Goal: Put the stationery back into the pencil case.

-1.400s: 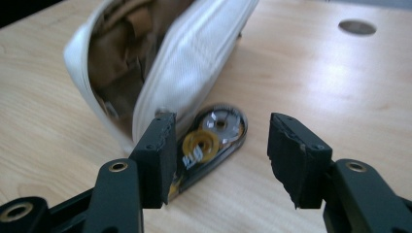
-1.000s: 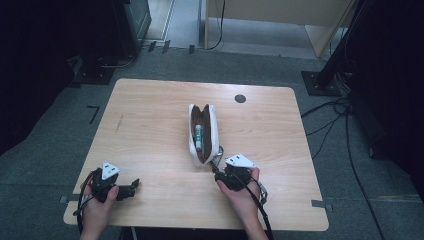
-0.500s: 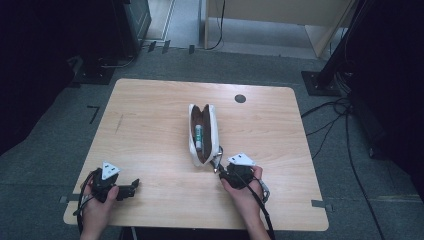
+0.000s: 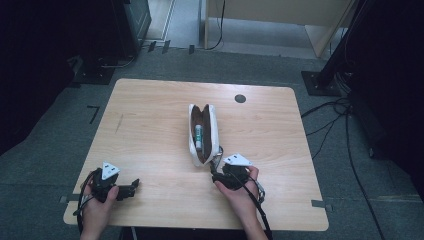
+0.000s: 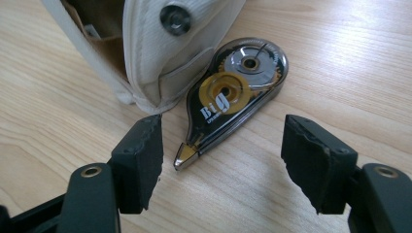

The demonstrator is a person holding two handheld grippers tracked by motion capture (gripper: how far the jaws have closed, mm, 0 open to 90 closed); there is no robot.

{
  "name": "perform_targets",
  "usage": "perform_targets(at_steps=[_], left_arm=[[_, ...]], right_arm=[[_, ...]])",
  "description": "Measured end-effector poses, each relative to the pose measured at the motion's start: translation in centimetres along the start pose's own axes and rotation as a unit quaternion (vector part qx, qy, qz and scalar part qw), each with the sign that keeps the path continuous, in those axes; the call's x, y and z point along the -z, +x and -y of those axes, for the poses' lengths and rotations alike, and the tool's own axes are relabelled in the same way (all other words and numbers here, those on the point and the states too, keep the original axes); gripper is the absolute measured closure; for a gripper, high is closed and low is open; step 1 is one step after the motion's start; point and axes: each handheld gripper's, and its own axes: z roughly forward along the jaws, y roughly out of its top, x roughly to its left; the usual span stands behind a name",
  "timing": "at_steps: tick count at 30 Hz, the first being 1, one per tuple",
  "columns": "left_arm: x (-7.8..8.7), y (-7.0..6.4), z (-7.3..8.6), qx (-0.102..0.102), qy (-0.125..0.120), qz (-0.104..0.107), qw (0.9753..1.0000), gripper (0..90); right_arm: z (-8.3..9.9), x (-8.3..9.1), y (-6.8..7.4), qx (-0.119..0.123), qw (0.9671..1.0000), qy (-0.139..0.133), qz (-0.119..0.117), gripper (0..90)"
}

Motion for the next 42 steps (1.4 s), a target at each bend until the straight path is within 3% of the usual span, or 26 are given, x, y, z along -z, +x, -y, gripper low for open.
perform_targets(at_steps=[3, 12, 19, 27, 29, 32, 36, 42], left_arm=[[0.0, 0.0, 0.0, 0.000, 0.000, 0.000, 1.0000, 1.9], [0.0, 0.0, 0.0, 0.000, 0.000, 0.000, 1.0000, 1.9], [0.0, 0.0, 0.0, 0.000, 0.000, 0.000, 1.0000, 1.8], [0.0, 0.0, 0.0, 0.001, 0.000, 0.000, 1.0000, 1.9], [0.0, 0.0, 0.0, 0.000, 0.000, 0.000, 1.0000, 1.9], [0.0, 0.0, 0.0, 0.000, 0.000, 0.000, 1.0000, 1.9], [0.0, 0.0, 0.0, 0.000, 0.000, 0.000, 1.0000, 1.9], [0.0, 0.0, 0.0, 0.000, 0.000, 0.000, 1.0000, 1.9]], right_arm=[[0.0, -0.3, 0.1, 0.011, 0.9998, 0.010, 0.012, 32.3], [0.2, 0.3, -1.9, -0.003, 0.9991, 0.007, 0.041, 37.8], [-0.4, 0.3, -2.5, 0.002, 0.9999, -0.002, 0.010, 39.3], [-1.6, -1.6, -1.6, 0.013, 0.9998, 0.007, 0.009, 40.0], [-1.7, -2.1, -1.3, 0.026, 0.9995, 0.012, 0.016, 40.8], [-1.8, -2.7, -1.1, 0.031, 0.9993, 0.014, 0.017, 45.1], [-1.7, -2.9, -1.4, 0.030, 0.9994, 0.012, 0.016, 51.7], [-1.4, -2.4, -2.4, 0.033, 0.9993, 0.012, 0.013, 52.8]])
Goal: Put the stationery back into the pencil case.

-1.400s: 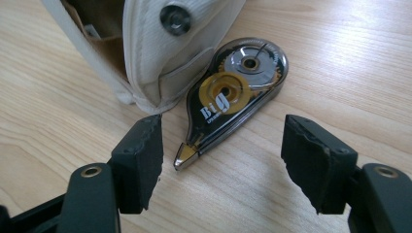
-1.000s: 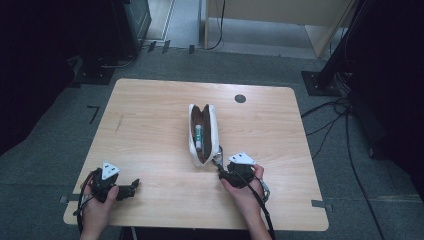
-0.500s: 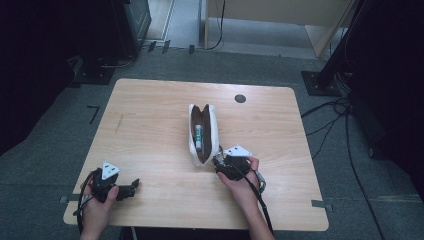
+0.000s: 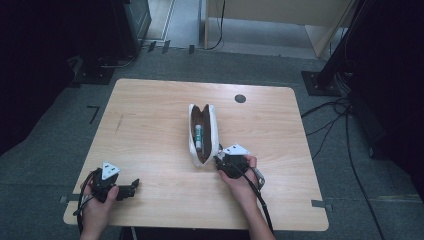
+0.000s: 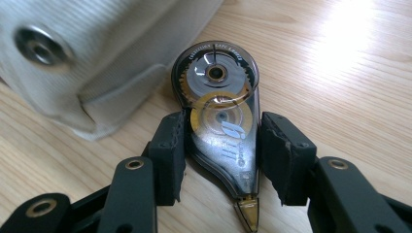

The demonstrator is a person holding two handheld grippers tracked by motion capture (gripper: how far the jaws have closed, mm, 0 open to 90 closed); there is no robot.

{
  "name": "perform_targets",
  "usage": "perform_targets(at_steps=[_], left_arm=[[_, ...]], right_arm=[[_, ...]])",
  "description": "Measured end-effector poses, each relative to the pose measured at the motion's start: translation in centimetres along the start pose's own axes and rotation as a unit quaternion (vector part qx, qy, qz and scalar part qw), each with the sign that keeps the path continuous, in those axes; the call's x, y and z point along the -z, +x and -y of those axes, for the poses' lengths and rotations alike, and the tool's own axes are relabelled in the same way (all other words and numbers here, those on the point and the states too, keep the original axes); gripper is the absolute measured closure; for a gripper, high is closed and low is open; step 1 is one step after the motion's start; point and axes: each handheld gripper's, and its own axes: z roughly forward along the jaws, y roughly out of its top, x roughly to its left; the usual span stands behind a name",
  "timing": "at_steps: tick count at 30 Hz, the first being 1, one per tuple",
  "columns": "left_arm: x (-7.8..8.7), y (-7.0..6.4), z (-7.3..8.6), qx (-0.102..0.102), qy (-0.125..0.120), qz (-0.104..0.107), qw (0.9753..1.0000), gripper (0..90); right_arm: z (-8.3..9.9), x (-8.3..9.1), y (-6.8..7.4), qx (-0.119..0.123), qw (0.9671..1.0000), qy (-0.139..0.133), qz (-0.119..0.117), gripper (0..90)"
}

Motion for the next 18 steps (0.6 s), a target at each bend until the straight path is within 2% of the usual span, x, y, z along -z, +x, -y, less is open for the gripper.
perform_targets(at_steps=[8, 10, 14, 18], left_arm=[[0.0, -0.2, 0.0, 0.002, -0.002, 0.001, 1.0000, 1.9], [-0.1, -0.3, 0.0, -0.005, -0.001, 0.006, 1.0000, 1.9], [0.0, -0.4, 0.0, -0.002, -0.002, 0.007, 1.0000, 1.9], [0.0, -0.6, -0.2, -0.005, -0.002, 0.014, 0.9999, 1.9]], right_arm=[[1.9, 1.9, -1.3, -0.007, 0.9999, -0.008, -0.008, 52.8], [2.5, 2.5, -1.3, -0.008, 0.9998, -0.011, -0.013, 52.8], [3.3, 3.4, -1.1, 0.001, 0.9996, -0.011, -0.026, 52.9], [3.8, 4.0, -0.8, 0.013, 0.9986, -0.009, -0.051, 52.9]])
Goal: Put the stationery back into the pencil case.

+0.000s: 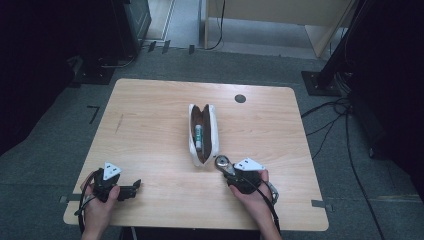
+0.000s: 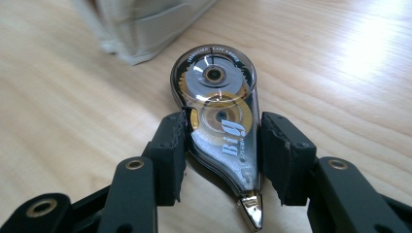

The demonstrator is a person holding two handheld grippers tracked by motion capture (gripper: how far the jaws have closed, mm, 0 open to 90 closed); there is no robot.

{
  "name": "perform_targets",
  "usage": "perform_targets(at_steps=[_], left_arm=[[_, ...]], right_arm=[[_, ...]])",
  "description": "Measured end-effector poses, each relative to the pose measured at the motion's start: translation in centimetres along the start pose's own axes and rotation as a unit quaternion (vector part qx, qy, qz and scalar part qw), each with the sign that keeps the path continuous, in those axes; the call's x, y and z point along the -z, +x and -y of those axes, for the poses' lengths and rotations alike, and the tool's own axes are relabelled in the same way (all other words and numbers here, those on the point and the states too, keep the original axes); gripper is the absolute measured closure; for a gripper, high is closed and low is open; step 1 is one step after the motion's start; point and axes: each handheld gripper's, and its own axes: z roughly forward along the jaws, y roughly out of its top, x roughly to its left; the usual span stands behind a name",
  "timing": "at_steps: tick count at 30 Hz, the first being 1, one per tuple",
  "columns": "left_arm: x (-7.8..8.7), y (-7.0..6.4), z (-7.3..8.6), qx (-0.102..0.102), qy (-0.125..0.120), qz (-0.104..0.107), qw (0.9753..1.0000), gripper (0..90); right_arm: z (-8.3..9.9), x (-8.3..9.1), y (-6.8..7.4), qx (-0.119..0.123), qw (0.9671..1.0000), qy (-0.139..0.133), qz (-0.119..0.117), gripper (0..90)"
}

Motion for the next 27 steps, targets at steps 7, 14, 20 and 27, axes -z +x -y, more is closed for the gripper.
perform_targets(at_steps=[7, 14, 20, 27], left_arm=[[-0.3, -1.0, -1.0, -0.001, -0.015, 0.039, 0.9991, 1.9], [-1.4, -3.5, -2.3, -0.023, -0.019, 0.091, 0.9954, 1.9], [-2.1, -5.5, -3.2, -0.044, -0.017, 0.115, 0.9923, 1.9], [-2.8, -6.6, -4.5, -0.050, -0.024, 0.131, 0.9898, 1.9]], right_arm=[[-0.1, 0.2, 0.8, 0.031, 0.9990, -0.001, -0.033, 54.4], [-0.1, 0.1, 1.5, 0.039, 0.9979, -0.007, -0.052, 61.7], [-0.1, 0.1, 1.6, 0.034, 0.9986, -0.010, -0.040, 60.9], [-0.2, 0.1, 0.7, 0.017, 0.9996, -0.008, -0.019, 57.2]])
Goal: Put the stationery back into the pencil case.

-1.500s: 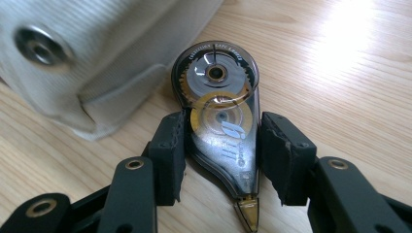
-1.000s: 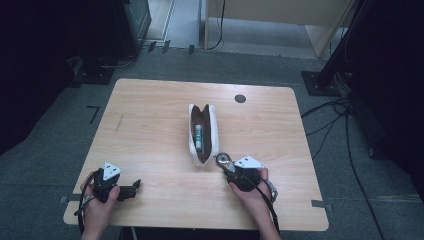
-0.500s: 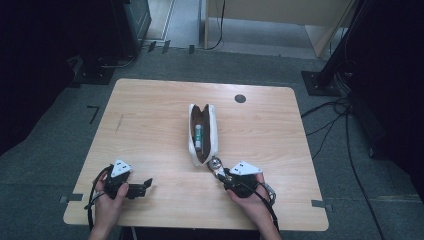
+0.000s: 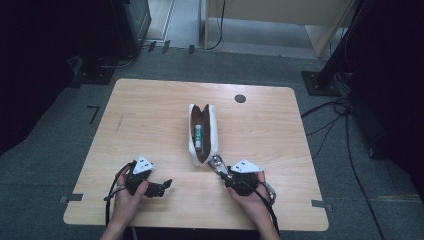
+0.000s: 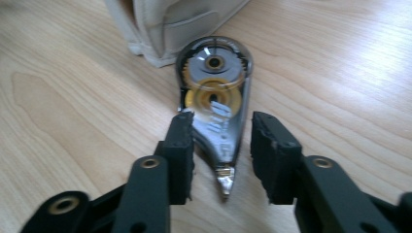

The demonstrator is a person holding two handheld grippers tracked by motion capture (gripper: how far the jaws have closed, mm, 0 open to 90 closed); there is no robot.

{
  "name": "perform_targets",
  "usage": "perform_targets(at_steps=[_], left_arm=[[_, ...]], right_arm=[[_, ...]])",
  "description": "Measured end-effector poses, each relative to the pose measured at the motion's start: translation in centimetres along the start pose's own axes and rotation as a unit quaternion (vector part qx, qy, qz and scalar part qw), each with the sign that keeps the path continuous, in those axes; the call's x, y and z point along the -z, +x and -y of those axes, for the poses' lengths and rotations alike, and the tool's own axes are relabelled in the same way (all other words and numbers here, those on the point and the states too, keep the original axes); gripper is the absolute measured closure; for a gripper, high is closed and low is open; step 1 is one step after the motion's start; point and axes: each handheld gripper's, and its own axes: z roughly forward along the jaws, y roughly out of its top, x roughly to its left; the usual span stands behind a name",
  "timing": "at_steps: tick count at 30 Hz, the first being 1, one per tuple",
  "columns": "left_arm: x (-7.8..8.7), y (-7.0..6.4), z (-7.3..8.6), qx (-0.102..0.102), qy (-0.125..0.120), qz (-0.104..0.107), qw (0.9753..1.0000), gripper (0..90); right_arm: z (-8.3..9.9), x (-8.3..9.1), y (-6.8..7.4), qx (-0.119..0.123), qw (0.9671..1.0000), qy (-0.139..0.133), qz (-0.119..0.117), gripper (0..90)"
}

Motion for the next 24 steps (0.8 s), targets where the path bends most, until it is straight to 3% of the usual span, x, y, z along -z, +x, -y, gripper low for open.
perform_targets(at_steps=[2, 5, 10, 13, 24], left_arm=[[-0.2, -0.2, -0.4, -0.002, -0.002, 0.003, 1.0000, 2.0], [-0.6, -0.4, -0.9, 0.000, -0.007, 0.007, 1.0000, 2.0], [-1.6, -1.2, -1.7, 0.002, -0.013, 0.021, 0.9997, 2.0], [-2.2, -1.6, -2.1, -0.006, -0.009, 0.023, 0.9997, 2.0], [-2.5, -2.2, -1.8, -0.014, -0.009, 0.040, 0.9991, 2.0]], right_arm=[[-0.1, 0.0, -0.3, -0.005, 0.9999, -0.002, 0.012, 47.9], [-0.4, -0.1, -0.5, -0.004, 1.0000, -0.004, 0.001, 45.0], [-1.1, -1.2, -0.2, -0.005, 0.9999, 0.003, -0.009, 45.2], [-1.5, -1.7, 0.1, 0.000, 1.0000, 0.004, -0.008, 45.5], [-1.4, -2.0, -0.5, 0.024, 0.9996, 0.014, 0.002, 52.1]])
